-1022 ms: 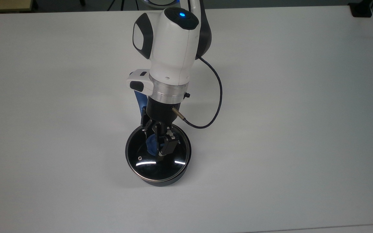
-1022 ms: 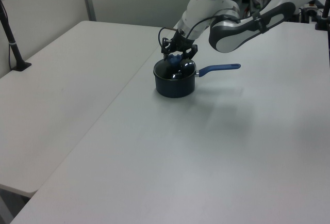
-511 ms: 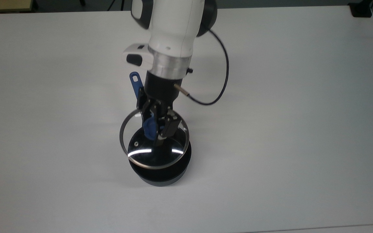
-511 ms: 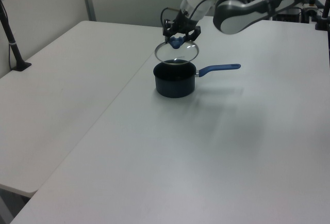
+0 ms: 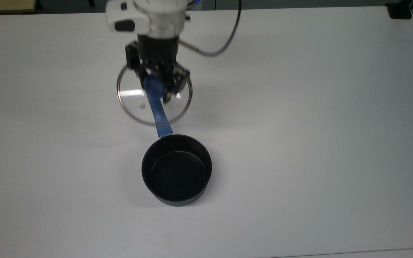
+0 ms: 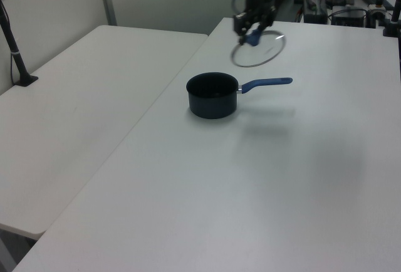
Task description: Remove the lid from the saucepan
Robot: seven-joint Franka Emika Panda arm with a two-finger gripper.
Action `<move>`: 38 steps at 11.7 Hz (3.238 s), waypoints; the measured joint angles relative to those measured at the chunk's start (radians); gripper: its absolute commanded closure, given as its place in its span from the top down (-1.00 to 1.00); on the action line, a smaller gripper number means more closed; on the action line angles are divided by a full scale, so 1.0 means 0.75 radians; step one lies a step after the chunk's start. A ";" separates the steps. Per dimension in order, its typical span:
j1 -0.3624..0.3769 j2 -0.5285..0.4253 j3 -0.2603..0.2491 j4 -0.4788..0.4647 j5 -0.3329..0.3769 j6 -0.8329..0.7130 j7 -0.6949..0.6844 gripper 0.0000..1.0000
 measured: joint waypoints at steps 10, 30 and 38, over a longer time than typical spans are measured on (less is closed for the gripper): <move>-0.449 -0.410 -0.196 -0.509 0.406 -0.290 -1.714 -0.45; -0.268 -0.237 -0.221 -0.898 0.613 0.300 -1.482 1.00; -0.151 -0.410 -0.216 -0.121 0.472 -0.692 -0.889 1.00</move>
